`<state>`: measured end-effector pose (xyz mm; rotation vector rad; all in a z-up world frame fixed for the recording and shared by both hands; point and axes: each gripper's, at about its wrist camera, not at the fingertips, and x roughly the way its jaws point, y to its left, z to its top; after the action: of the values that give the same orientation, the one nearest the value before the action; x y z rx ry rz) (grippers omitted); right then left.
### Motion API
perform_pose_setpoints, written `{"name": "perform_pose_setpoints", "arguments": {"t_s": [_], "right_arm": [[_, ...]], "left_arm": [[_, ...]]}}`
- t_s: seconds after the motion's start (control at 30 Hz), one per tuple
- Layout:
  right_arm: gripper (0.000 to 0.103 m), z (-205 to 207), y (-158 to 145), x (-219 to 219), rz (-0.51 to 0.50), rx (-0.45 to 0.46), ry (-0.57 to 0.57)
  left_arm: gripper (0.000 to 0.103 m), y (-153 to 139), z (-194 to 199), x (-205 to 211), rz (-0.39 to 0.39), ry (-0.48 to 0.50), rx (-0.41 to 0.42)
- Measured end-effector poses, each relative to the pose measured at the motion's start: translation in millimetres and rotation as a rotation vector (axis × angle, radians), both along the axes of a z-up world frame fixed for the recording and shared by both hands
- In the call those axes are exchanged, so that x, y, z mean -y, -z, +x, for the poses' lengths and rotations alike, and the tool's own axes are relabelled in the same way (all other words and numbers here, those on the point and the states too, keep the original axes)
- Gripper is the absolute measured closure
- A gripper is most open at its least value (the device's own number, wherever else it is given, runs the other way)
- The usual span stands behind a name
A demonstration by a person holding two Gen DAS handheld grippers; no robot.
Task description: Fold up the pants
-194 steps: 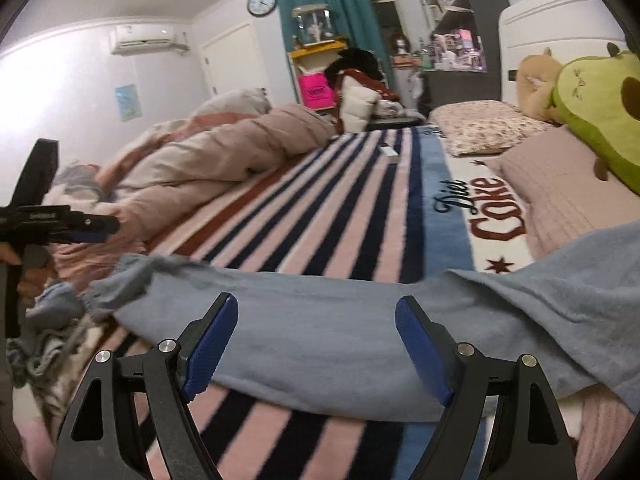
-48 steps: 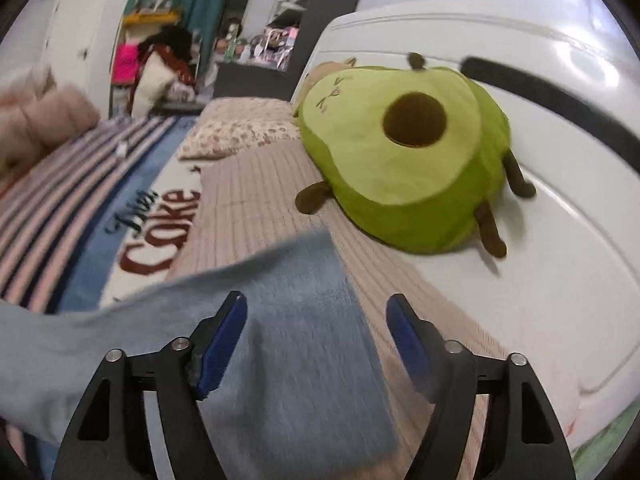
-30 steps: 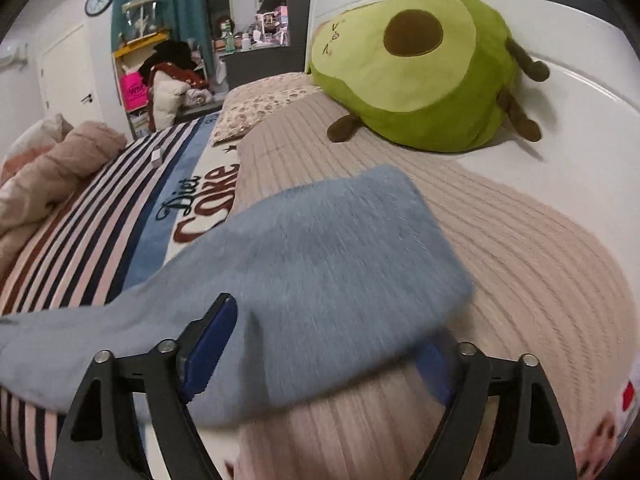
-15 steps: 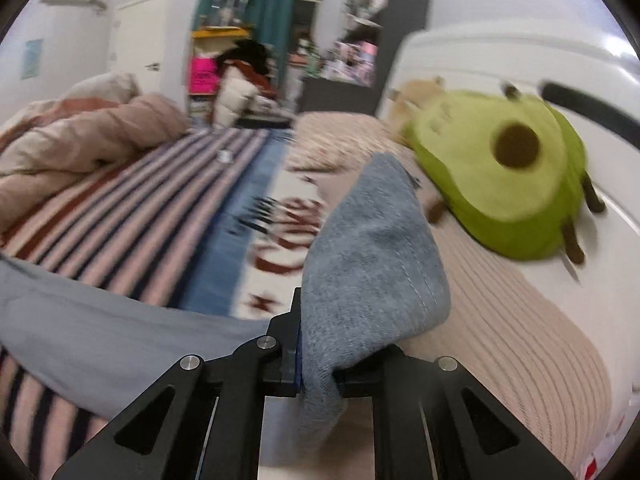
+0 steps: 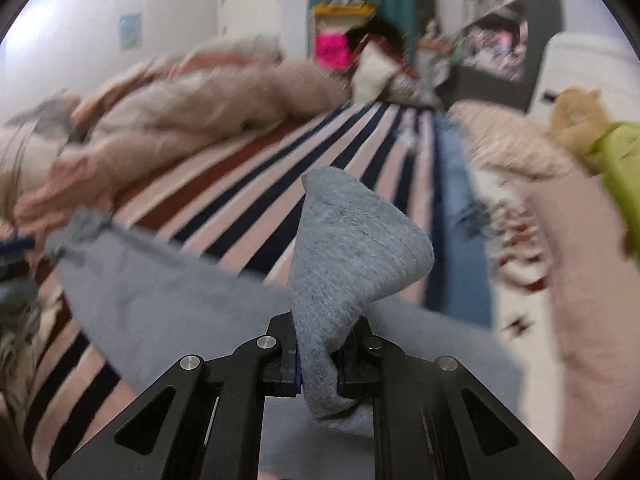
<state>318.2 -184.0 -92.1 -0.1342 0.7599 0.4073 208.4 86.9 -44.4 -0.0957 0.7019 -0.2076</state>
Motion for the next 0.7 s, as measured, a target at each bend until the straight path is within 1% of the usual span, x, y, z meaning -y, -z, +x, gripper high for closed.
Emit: {"name": "perform_pose_setpoints", "arguments": {"t_s": [0.03, 0.07, 0.13, 0.17, 0.2, 0.23, 0.3, 0.33, 0.37, 0.4, 0.43, 0.5, 0.57, 0.6, 0.63, 0.67, 0.7], "right_arm": [[0.097, 0, 0, 0, 0.000, 0.000, 0.000], [0.097, -3, 12, -6, -0.006, -0.023, -0.018], [0.090, -10, 30, -11, -0.020, -0.058, -0.055], [0.087, -21, 39, -10, 0.006, -0.066, -0.093], [0.077, -21, 39, -10, 0.006, -0.066, -0.093], [0.067, -26, 39, -8, 0.043, -0.073, -0.125], [0.061, -36, 34, -5, 0.094, -0.073, -0.170], [0.061, -47, 22, 4, 0.152, -0.051, -0.202], [0.061, -50, 16, 9, 0.176, -0.033, -0.199], [0.059, -51, 9, 16, 0.199, -0.011, -0.185], [0.056, -51, 9, 16, 0.199, -0.011, -0.185], [0.054, -51, 1, 31, 0.236, 0.033, -0.138], [0.054, -45, 0, 46, 0.226, 0.056, -0.064], [0.053, -40, 9, 51, 0.178, 0.067, -0.017], [0.052, -40, 9, 51, 0.178, 0.067, -0.017], [0.052, -38, 16, 51, 0.149, 0.062, -0.006], [0.052, -37, 30, 42, 0.090, 0.036, -0.025]], "left_arm": [[0.031, 1, 1, 1, 0.000, 0.002, -0.002], [0.031, 2, 1, 2, 0.002, 0.006, -0.006], [0.031, 4, 2, 6, 0.008, 0.013, -0.009], [0.031, 5, 2, 7, 0.010, 0.015, -0.011], [0.031, 6, 4, 9, 0.013, 0.018, -0.017], [0.031, 7, 4, 10, 0.015, 0.020, -0.021], [0.031, 9, 6, 14, 0.018, 0.023, -0.031], [0.031, 9, 7, 16, 0.017, 0.027, -0.035], [0.031, 9, 8, 20, 0.012, 0.032, -0.039], [0.030, 9, 10, 24, 0.008, 0.038, -0.043], [0.030, 10, 11, 28, 0.007, 0.047, -0.049], [0.030, 11, 14, 41, -0.001, 0.073, -0.056], [0.028, 13, 17, 51, -0.016, 0.090, -0.059], [0.026, 16, 21, 59, -0.029, 0.103, -0.063], [0.026, 18, 23, 65, -0.034, 0.111, -0.070], [0.026, 21, 26, 71, -0.036, 0.122, -0.081], [0.026, 24, 30, 78, -0.036, 0.130, -0.087]]}}
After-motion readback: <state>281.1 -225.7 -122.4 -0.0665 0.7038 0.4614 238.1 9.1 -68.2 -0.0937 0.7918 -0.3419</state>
